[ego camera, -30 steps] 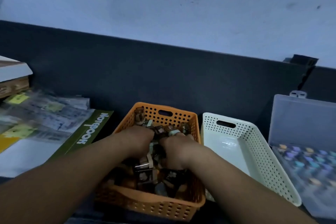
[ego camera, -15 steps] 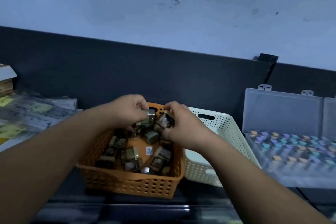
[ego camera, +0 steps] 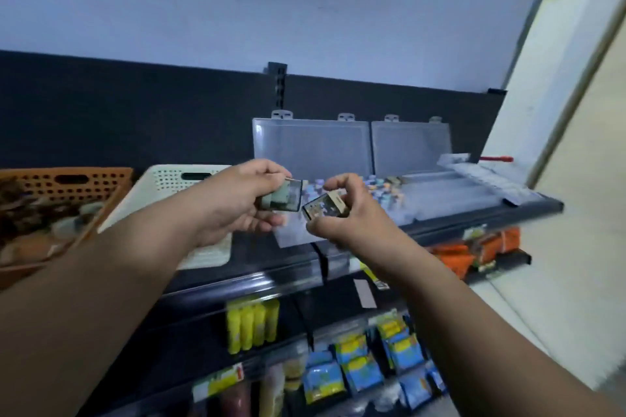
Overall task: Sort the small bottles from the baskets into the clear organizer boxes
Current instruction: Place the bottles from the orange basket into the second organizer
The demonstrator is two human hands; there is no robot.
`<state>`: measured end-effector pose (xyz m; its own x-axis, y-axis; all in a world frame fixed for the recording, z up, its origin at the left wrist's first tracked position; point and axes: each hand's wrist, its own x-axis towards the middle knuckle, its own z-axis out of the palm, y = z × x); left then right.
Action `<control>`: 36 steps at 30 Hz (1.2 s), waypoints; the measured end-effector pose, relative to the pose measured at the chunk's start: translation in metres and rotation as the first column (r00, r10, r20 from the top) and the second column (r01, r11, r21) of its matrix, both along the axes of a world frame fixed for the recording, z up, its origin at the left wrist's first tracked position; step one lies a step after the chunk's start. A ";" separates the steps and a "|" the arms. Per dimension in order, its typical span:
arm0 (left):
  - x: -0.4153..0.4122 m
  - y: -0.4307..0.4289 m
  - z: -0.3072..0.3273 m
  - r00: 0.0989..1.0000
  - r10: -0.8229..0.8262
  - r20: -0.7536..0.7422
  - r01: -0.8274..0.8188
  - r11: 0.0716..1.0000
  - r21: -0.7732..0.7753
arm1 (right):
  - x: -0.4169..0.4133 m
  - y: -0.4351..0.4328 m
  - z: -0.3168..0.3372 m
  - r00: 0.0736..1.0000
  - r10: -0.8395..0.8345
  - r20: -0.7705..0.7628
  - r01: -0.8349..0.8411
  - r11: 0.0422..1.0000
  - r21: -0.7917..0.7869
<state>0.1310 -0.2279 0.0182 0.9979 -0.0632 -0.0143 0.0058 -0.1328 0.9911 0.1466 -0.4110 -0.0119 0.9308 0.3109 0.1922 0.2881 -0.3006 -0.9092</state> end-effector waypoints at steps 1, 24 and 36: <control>0.001 -0.024 -0.003 1.000 -0.025 -0.003 0.025 0.999 -0.029 | -0.006 -0.025 -0.002 1.000 -0.025 -0.011 0.025 1.000 0.016; 0.207 -0.247 0.020 0.936 -0.351 -0.004 0.351 0.934 0.067 | 0.104 -0.283 -0.001 0.916 -0.330 -0.229 0.381 0.893 0.241; 0.329 -0.265 0.013 0.965 -0.174 0.196 0.065 0.885 0.460 | 0.264 -0.308 0.019 0.904 -0.407 0.130 0.427 0.867 -0.256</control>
